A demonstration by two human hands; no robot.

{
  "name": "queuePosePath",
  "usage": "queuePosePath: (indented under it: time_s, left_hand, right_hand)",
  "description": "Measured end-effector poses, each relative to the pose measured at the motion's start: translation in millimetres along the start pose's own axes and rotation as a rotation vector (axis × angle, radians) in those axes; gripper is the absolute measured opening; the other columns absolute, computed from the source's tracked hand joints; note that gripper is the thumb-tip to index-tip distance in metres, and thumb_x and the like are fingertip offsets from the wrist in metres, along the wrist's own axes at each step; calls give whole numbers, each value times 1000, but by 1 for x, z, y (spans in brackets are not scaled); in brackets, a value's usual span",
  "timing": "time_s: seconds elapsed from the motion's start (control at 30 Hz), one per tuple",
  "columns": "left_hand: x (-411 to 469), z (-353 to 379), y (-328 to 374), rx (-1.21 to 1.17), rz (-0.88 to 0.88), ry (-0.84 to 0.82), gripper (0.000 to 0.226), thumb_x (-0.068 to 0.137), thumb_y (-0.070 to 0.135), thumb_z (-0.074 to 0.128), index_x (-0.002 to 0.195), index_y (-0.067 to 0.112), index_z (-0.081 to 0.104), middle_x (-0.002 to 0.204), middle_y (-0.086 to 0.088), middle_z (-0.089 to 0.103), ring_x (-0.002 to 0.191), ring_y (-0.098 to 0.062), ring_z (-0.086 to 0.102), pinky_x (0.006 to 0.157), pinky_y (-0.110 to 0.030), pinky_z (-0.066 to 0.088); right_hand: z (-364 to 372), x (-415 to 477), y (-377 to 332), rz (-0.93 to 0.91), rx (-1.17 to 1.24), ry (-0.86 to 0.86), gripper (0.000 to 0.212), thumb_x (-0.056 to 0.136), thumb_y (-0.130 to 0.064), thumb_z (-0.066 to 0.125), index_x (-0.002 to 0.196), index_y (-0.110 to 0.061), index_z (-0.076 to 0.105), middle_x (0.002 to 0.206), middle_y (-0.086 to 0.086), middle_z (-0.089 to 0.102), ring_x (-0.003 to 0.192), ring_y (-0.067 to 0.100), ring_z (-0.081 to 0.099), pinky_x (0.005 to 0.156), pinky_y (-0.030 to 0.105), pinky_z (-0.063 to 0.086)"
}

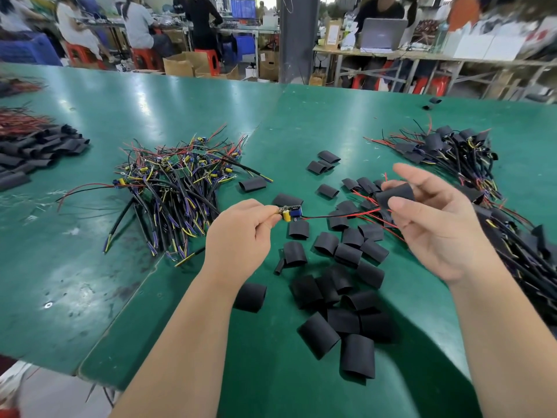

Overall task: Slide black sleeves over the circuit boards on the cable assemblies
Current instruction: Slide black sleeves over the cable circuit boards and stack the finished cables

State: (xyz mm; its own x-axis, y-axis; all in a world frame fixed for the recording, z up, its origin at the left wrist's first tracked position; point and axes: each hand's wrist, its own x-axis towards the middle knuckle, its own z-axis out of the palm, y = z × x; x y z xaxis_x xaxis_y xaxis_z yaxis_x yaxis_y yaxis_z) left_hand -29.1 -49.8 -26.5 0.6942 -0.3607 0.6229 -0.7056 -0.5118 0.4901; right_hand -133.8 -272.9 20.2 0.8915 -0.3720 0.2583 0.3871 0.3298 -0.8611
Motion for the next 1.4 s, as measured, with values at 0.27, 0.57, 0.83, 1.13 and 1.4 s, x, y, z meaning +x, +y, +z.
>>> queuePosePath:
  time_s: [0.27,0.57,0.83,1.13,1.4]
  left_hand:
    - [-1,8,18,-170,-20,6,22,89,21,53,79,13,71,64,0,59,63,-19,52,60,-40,45]
    - [-4,10,25,-240,13,-63,22,90,19,52,78,16,71,67,9,57,69,-12,52,66,-37,45]
    - [-4,5,29,-100,73,-105,21,88,20,53,81,15,72,68,9,48,67,-13,46,56,-37,42]
    - [-7,2,34,139,157,-80,16,86,17,57,81,16,72,73,-1,60,64,-27,56,47,-42,43]
    - [-6,2,34,216,190,-65,13,81,12,62,75,18,72,71,1,62,62,-24,58,43,-35,41]
  right_hand:
    - [31,-8,40,169,172,34,22,69,-3,61,90,-10,64,90,2,72,64,6,62,59,14,49]
    - [30,-9,52,57,-41,22,15,68,-10,67,79,-20,71,87,-2,73,67,13,67,60,18,49]
    - [20,-7,52,55,-144,-65,27,64,-21,76,91,-15,72,93,3,74,66,14,65,60,19,49]
    - [22,-8,44,-20,-364,-39,29,67,-20,74,94,-11,72,84,0,74,66,16,68,61,19,50]
    - [19,-9,31,-24,-484,-184,40,70,-19,71,109,-25,67,101,3,75,83,17,64,78,25,52]
